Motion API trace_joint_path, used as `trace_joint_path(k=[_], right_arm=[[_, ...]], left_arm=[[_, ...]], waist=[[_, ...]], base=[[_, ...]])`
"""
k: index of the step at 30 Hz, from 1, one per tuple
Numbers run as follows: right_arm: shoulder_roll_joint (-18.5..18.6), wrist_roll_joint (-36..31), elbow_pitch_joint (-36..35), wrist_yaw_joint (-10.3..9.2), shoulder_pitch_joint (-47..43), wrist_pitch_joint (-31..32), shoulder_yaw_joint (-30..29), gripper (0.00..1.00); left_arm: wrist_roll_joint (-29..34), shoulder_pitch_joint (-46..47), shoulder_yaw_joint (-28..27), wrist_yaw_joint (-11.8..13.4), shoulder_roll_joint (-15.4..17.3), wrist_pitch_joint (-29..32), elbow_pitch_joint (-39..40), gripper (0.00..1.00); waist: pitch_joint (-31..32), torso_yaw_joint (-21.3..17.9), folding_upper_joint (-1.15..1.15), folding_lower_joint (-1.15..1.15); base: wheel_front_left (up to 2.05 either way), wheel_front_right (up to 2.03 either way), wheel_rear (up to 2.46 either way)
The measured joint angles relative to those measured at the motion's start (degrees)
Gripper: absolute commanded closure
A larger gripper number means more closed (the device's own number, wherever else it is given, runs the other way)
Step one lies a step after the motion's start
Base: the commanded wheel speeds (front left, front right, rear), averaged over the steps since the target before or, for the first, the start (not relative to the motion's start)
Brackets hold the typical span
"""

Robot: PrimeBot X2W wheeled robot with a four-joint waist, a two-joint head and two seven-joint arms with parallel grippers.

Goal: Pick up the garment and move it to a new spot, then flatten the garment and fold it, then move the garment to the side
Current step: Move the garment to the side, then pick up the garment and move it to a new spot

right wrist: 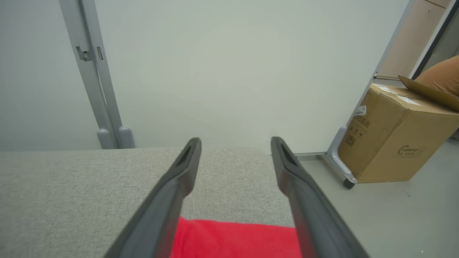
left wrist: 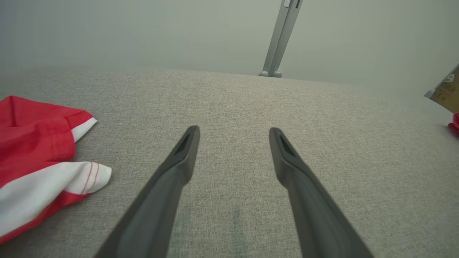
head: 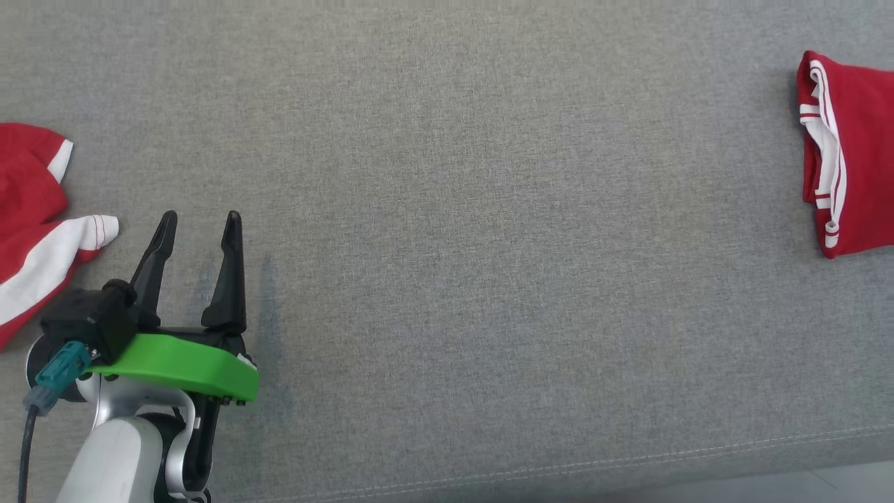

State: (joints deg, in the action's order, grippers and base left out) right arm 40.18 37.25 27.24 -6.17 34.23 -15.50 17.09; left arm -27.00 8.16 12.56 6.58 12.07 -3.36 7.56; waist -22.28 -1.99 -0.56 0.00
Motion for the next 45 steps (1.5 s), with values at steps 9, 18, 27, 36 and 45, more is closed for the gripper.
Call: trace_joint_path(k=[9, 18, 27, 36, 45], right_arm=[[-6.6, -2.3, -6.4, -0.44, -10.8, 0.5, 1.4, 0.00], [-12.7, -3.7, -9.7, -0.85, -22.6, 0.7, 1.9, 0.00], [-14.0, -6.1, -12.2, -0.92, -29.2, 0.7, 0.6, 0.00], [-14.7, -8.9, -15.5, -0.93, -31.3, 0.7, 1.0, 0.00], [-17.8, -12.1, -17.5, 1.88, -30.9, 0.7, 10.1, 0.00]], left_arm=[[-0.5, -1.8, -1.3, 0.0, -0.3, -3.4, -5.7, 0.00], [-0.4, -6.1, -1.1, -0.5, 0.1, -4.9, -11.2, 0.00], [-0.4, -7.5, -0.8, -0.9, 0.2, -5.3, -12.7, 0.00], [-0.5, -8.0, -0.9, -1.0, 0.0, -5.9, -13.8, 0.00], [-0.9, -12.2, -4.3, -0.9, -0.3, -7.9, -14.4, 0.00]], waist=[[6.5, -0.1, 0.00, 0.00], [13.3, 0.1, 0.00, 0.00], [17.7, 1.8, 0.00, 0.00], [18.9, 5.2, 0.00, 0.00], [19.8, 11.2, 0.00, 0.00]], base=[[0.00, 0.00, 0.00], [0.00, 0.00, 0.00], [0.00, 0.00, 0.00], [0.00, 0.00, 0.00], [0.00, 0.00, 0.00]])
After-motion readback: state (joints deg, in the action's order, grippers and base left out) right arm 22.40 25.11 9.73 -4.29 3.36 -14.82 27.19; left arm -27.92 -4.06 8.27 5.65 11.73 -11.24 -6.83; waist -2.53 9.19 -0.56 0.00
